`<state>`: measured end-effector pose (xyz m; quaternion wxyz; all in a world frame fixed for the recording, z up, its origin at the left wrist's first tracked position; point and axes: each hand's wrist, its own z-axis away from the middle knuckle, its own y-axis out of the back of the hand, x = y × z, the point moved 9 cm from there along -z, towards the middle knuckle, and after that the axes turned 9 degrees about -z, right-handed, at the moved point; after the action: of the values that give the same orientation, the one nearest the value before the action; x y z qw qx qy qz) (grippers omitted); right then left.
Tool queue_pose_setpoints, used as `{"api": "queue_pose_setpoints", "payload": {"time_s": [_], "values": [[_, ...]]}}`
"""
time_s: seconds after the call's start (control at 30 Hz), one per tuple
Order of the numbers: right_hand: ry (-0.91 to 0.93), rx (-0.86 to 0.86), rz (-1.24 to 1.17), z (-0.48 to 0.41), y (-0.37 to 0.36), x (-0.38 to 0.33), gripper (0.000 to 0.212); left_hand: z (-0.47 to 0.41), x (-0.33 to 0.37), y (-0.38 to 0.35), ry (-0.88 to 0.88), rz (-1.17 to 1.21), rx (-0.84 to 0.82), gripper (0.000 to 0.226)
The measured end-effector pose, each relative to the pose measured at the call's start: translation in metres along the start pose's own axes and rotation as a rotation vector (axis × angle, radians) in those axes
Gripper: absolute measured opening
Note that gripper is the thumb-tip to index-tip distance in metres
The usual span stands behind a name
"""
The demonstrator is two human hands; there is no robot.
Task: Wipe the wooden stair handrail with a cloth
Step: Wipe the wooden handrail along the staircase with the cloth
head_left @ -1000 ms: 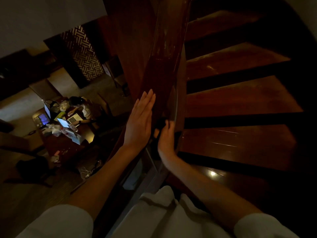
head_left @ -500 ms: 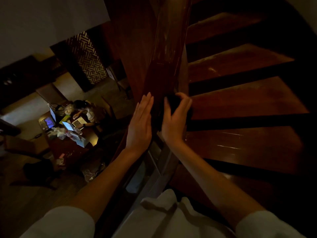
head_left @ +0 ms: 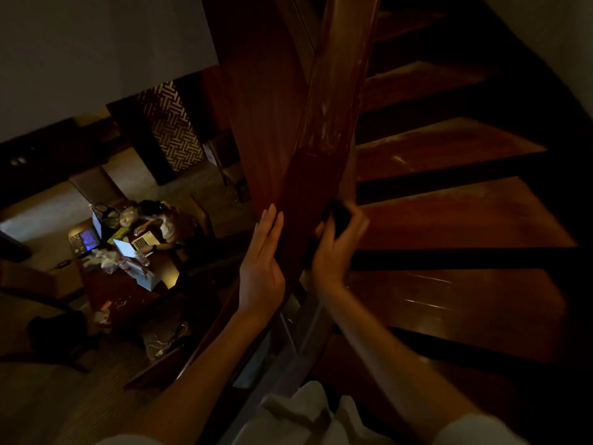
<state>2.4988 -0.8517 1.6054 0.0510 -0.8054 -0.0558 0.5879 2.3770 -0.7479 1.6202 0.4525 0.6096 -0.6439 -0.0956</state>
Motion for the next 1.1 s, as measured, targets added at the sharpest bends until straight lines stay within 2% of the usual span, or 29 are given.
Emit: {"api": "queue_pose_setpoints", "payload": {"time_s": [0.1,0.23,0.27,0.33,0.4,0.43,0.47,0.53,0.63,0.7,0.77,0.87,0.93,0.97,1.07,1.1], "values": [[0.237,-0.049,0.083,0.046,0.005,-0.02,0.02,0.0,-0.004,-0.003,0.007,-0.001,-0.007,0.061],[0.546,-0.139,0.211,-0.012,-0.032,-0.078,0.026,0.001,-0.004,-0.003,0.022,0.003,-0.02,0.058],[0.527,-0.101,0.187,-0.035,-0.036,-0.082,0.025,0.0,-0.004,-0.002,0.025,0.0,-0.015,0.059],[0.325,0.063,0.053,-0.069,-0.026,-0.068,0.025,0.0,-0.003,-0.001,0.033,-0.005,-0.009,0.065],[0.126,0.184,0.022,-0.062,-0.012,-0.042,0.024,0.0,-0.002,0.0,0.037,-0.009,-0.002,0.068],[0.054,0.173,0.028,-0.043,-0.008,-0.028,0.022,0.0,-0.001,0.0,0.032,-0.007,-0.003,0.067],[0.048,0.133,0.018,-0.02,-0.006,-0.023,0.02,-0.001,0.0,0.0,0.026,-0.003,-0.008,0.063],[0.221,0.06,-0.005,0.019,-0.008,-0.042,0.021,-0.002,0.001,0.0,0.017,0.005,-0.012,0.049],[0.325,0.041,0.051,-0.008,-0.02,-0.066,0.018,-0.001,0.002,-0.001,0.018,-0.01,-0.014,0.049],[0.252,0.078,0.016,-0.052,-0.023,-0.062,0.018,0.0,0.001,-0.001,0.035,-0.014,-0.008,0.061],[0.06,0.172,-0.013,-0.074,-0.013,-0.043,0.017,0.001,0.0,-0.001,0.038,-0.017,-0.002,0.068],[-0.048,0.148,0.023,-0.033,-0.008,-0.019,0.012,0.001,-0.001,-0.001,0.047,-0.003,-0.011,0.071],[0.112,0.066,0.031,0.001,-0.008,-0.034,0.017,0.001,-0.002,-0.001,0.047,0.014,-0.016,0.068],[0.239,0.006,0.114,0.008,-0.014,-0.049,0.022,0.001,-0.003,-0.001,0.047,0.028,-0.019,0.064],[0.599,-0.245,0.513,-0.007,-0.064,-0.095,0.038,0.001,-0.005,-0.001,0.078,0.068,-0.024,0.06],[0.664,-0.3,0.623,-0.018,-0.08,-0.104,0.039,0.001,-0.005,0.001,0.083,0.067,-0.019,0.061]]}}
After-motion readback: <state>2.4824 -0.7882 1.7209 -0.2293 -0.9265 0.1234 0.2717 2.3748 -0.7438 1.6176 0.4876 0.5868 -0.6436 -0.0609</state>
